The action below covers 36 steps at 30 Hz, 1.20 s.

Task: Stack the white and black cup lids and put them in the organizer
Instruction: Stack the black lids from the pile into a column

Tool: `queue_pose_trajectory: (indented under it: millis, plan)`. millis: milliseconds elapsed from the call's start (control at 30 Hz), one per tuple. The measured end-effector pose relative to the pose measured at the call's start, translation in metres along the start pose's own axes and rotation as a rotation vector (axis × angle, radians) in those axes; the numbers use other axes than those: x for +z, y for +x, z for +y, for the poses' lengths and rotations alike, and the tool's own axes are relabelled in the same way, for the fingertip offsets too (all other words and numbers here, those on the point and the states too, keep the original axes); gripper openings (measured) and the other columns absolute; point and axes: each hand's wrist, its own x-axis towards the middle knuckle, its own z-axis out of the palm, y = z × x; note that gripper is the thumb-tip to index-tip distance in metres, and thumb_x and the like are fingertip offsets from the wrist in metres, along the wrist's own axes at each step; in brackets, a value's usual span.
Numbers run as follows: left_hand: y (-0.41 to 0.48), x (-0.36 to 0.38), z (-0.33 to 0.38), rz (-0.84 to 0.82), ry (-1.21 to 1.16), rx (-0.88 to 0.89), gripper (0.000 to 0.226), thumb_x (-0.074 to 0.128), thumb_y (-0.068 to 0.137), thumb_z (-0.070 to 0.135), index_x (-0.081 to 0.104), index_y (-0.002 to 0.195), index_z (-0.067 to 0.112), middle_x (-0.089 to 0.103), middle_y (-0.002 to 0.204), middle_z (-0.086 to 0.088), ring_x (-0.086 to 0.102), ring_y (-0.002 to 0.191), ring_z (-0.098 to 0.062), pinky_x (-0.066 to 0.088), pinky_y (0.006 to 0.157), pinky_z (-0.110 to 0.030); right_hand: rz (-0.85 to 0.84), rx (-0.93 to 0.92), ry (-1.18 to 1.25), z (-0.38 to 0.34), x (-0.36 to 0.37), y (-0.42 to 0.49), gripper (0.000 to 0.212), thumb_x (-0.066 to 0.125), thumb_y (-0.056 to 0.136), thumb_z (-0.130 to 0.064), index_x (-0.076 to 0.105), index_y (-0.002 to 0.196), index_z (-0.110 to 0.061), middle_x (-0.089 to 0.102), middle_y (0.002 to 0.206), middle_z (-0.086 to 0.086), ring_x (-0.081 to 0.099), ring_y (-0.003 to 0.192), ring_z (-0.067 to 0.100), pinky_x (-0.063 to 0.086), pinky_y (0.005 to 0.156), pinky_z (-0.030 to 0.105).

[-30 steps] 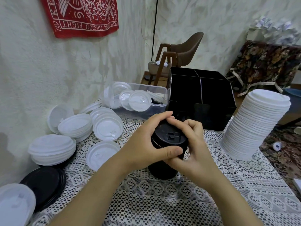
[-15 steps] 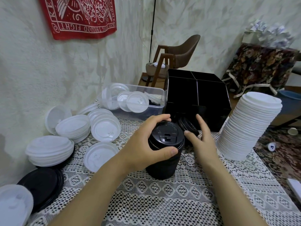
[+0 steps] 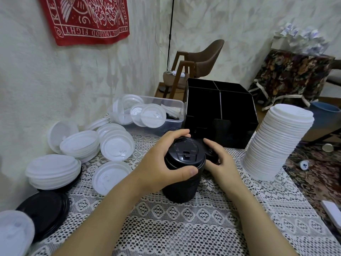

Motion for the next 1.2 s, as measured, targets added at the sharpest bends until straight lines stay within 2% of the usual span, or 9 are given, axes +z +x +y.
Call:
queue_pose_trajectory:
  millis: [100,167,367,433,567,633,733,900,1200]
  plan:
    - [0.000,0.000,0.000,-0.003,0.004,-0.002,0.079,0.074,0.062,0.050,0.044,0.134,0.039,0.053,0.126,0.023,0.053,0.120,-0.001,0.044,0.098,-0.019,0.083,-0.056,0.011,-0.001,0.000,-0.001,0.058,0.081,0.077,-0.021,0.056,0.128,-0.030,0.045,0.124,-0.004,0.047,0.105,-0.017,0.041,0.093,0.008]
    - [0.001,0.000,0.000,-0.003,0.006,-0.003,0.079,0.074,0.062,0.051,0.043,0.134,0.041,0.053,0.127,0.023,0.053,0.120,-0.001,0.045,0.098,-0.021,0.153,-0.064,0.023,-0.004,-0.001,0.000,0.059,0.083,0.072,-0.025,0.059,0.126,-0.031,0.042,0.118,-0.003,0.047,0.096,-0.019,0.040,0.085,0.001]
    - [0.001,0.000,0.000,-0.003,0.005,-0.004,0.078,0.075,0.062,0.052,0.043,0.133,0.044,0.053,0.128,0.023,0.052,0.121,-0.001,0.044,0.099,-0.022,0.338,-0.119,0.131,-0.019,-0.006,-0.005,0.058,0.078,0.056,-0.044,0.066,0.112,-0.033,0.049,0.126,-0.003,0.052,0.115,0.002,0.047,0.101,0.027]
    - [0.001,0.000,-0.001,-0.005,0.001,-0.005,0.079,0.075,0.062,0.051,0.043,0.134,0.043,0.053,0.129,0.023,0.052,0.121,-0.001,0.044,0.099,-0.021,0.343,-0.166,0.141,-0.024,-0.007,-0.007,0.052,0.078,0.059,-0.043,0.067,0.109,-0.035,0.052,0.128,-0.001,0.053,0.118,0.004,0.048,0.100,0.024]
    - [0.000,-0.003,-0.001,-0.039,-0.033,-0.006,0.080,0.076,0.063,0.048,0.042,0.135,0.041,0.051,0.133,0.020,0.051,0.124,-0.003,0.043,0.103,-0.026,0.347,-0.246,0.141,-0.036,-0.008,-0.012,0.045,0.083,0.061,-0.039,0.067,0.102,-0.038,0.051,0.127,0.003,0.052,0.108,-0.010,0.043,0.087,0.006]
    - [0.000,-0.005,-0.001,-0.053,-0.034,-0.003,0.081,0.076,0.064,0.047,0.041,0.136,0.039,0.050,0.135,0.019,0.050,0.125,-0.004,0.042,0.104,-0.030,0.327,-0.269,0.146,-0.041,-0.007,-0.016,0.048,0.089,0.059,-0.045,0.067,0.102,-0.039,0.052,0.129,0.000,0.052,0.111,-0.010,0.043,0.088,0.007]
    - [0.000,-0.006,-0.002,-0.054,-0.047,-0.009,0.084,0.077,0.065,0.043,0.039,0.140,0.036,0.051,0.135,0.020,0.051,0.125,-0.004,0.043,0.106,-0.034,0.276,-0.293,0.177,-0.049,-0.004,-0.021,0.046,0.077,0.058,-0.053,0.068,0.102,-0.041,0.052,0.133,-0.006,0.051,0.120,-0.005,0.045,0.093,0.012]
    - [0.002,-0.005,-0.005,-0.039,-0.054,-0.023,0.091,0.080,0.063,0.040,0.035,0.142,0.037,0.052,0.135,0.018,0.051,0.126,-0.006,0.042,0.107,-0.040,0.166,-0.363,0.221,-0.063,0.010,-0.026,0.042,0.075,0.064,-0.045,0.069,0.104,-0.034,0.058,0.127,-0.008,0.056,0.119,0.004,0.049,0.095,0.021]
    - [0.005,-0.007,-0.008,-0.031,-0.105,-0.056,0.094,0.083,0.055,0.032,0.035,0.135,0.042,0.055,0.124,0.030,0.056,0.117,0.002,0.044,0.092,-0.014,0.034,-0.374,0.264,-0.068,0.027,-0.029,0.041,0.074,0.066,-0.042,0.068,0.105,-0.030,0.058,0.125,-0.010,0.057,0.116,0.000,0.046,0.090,0.012]
